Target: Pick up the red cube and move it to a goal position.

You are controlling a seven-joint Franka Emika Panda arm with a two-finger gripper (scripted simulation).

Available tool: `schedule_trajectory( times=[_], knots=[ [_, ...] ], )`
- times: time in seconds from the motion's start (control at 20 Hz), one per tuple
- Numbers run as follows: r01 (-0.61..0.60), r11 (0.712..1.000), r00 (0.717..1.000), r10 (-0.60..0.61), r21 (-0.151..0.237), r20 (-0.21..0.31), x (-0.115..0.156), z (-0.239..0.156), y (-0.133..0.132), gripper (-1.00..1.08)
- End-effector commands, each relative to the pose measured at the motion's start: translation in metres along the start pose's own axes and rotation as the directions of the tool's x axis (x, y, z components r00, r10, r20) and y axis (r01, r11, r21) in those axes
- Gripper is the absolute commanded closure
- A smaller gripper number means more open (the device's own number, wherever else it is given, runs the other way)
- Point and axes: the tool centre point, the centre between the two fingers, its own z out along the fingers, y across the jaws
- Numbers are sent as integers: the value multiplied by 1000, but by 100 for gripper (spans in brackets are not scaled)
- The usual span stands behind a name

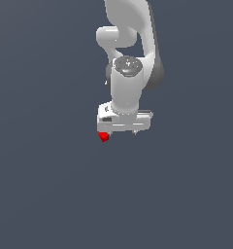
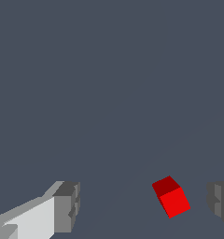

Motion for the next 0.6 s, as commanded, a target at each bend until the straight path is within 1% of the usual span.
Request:
schedule_trajectory(
  times=[0.0, 0.25, 0.55],
  knots=[
    [0, 1000, 1000, 0, 0, 0, 0, 0, 0, -92],
    [14, 1000, 1000, -14, 0, 0, -4, 5, 2, -92],
    [65, 998, 998, -65, 2, 0, -17, 23, 10, -92]
  ],
)
